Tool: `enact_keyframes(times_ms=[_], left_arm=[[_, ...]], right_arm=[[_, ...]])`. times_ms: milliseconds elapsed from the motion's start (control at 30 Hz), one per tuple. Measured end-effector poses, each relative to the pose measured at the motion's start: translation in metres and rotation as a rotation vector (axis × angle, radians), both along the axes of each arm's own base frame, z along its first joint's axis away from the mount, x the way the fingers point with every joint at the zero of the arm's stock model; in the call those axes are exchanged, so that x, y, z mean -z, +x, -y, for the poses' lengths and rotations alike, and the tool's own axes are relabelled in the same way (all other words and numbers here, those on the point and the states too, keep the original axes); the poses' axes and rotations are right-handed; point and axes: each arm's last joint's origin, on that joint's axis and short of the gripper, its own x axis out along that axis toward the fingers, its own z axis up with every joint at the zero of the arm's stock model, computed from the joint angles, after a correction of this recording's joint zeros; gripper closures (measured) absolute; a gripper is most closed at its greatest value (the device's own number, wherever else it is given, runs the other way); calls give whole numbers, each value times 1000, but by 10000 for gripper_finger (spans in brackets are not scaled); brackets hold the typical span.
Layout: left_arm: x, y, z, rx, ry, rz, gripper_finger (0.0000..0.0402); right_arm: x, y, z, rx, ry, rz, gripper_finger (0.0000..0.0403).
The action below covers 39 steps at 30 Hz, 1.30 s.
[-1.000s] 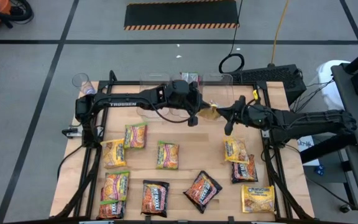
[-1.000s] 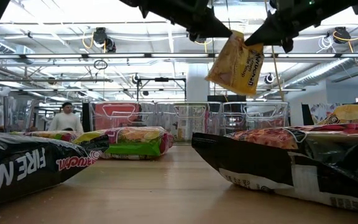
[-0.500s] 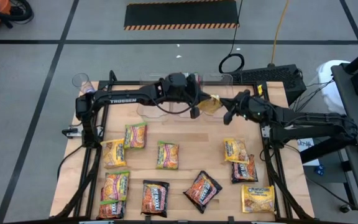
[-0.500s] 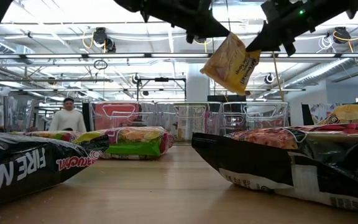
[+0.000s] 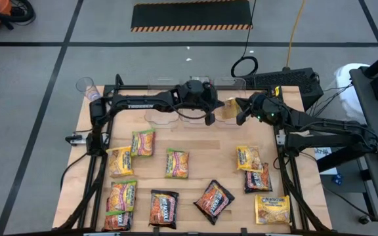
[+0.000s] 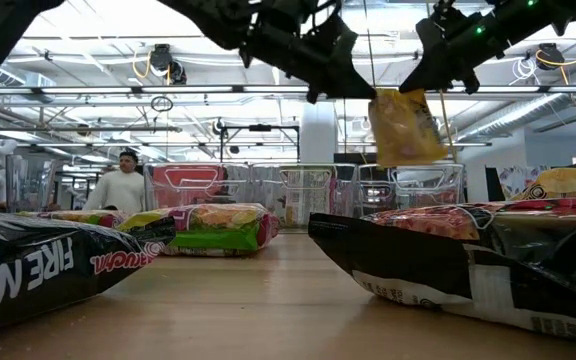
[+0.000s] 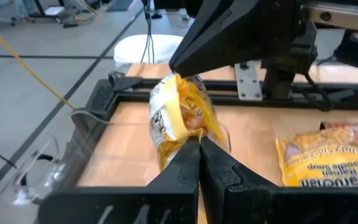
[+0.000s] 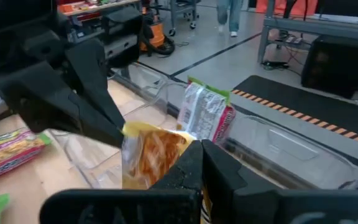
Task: Sort Maruchan noodles
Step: Put the yellow noodle pack into the right transparent bin
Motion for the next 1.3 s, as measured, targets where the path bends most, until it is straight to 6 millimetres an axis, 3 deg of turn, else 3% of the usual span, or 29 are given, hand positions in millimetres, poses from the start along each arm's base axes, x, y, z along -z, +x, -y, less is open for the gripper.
enact_keyframes(times_ms=[367,800,1300], left_arm=[[0,-5,-24,-35,-27,30,402],[2,-7,-26,-23,-13,9,402],[1,-18,-56,-150,-92,38,401]], right_arm=[[1,-3,6,26,-11,-26,403],[6,-5,8,38,5,-77,403],[10,-3,31,151,6,-72,403]])
